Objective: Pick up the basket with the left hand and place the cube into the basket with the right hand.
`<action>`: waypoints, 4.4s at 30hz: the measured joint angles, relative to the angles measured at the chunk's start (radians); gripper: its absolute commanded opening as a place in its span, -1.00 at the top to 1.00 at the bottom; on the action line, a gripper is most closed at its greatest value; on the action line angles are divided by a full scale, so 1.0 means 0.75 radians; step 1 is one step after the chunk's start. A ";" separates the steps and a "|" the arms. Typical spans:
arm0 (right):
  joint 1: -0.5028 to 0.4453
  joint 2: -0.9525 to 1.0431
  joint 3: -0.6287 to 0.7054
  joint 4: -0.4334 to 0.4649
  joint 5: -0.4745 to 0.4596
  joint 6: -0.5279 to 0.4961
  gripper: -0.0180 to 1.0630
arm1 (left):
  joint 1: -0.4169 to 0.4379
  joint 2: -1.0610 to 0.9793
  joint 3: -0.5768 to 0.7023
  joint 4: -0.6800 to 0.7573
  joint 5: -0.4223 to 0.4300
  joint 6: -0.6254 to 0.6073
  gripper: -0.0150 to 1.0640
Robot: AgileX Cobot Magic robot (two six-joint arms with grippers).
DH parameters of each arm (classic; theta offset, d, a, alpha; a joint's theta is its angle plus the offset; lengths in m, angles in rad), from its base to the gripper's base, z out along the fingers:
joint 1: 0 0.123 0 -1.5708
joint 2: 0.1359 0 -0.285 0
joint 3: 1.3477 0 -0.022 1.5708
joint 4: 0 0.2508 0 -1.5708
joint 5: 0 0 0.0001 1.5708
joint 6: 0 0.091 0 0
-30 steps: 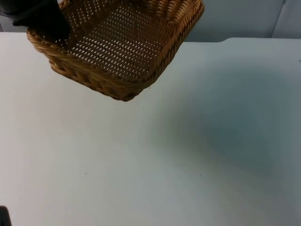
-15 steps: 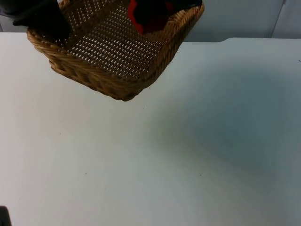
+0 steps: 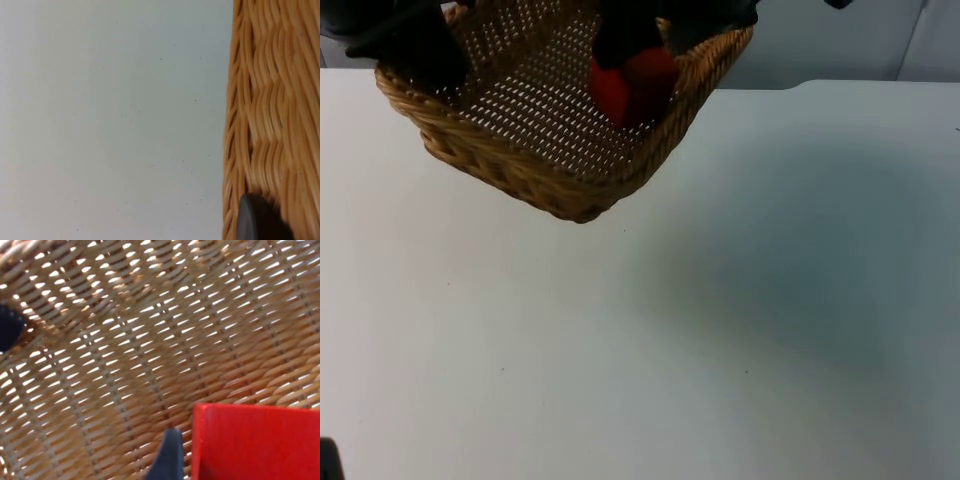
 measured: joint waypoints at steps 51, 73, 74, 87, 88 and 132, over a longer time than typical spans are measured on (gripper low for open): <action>-0.021 -0.081 -0.335 0.215 0.315 -0.194 -0.97 | 0.000 0.000 0.000 0.004 -0.005 0.000 0.98; -0.339 -0.081 -0.913 -0.325 0.515 0.415 0.96 | 0.000 0.000 0.000 0.004 -0.062 0.000 0.98; -0.342 -0.086 -0.915 -0.325 0.522 0.423 0.96 | 0.000 0.000 0.000 0.004 -0.065 0.000 0.98; -0.344 -0.102 -0.921 -0.346 0.552 0.433 0.96 | 0.000 0.000 0.000 -0.091 -0.080 0.000 0.98; -0.344 -0.102 -0.921 -0.346 0.552 0.433 0.96 | 0.000 0.004 0.000 -0.119 -0.063 0.000 0.98; -0.344 -0.104 -0.921 -0.467 0.528 0.405 0.96 | 0.002 0.378 -0.862 0.154 0.463 -0.267 0.98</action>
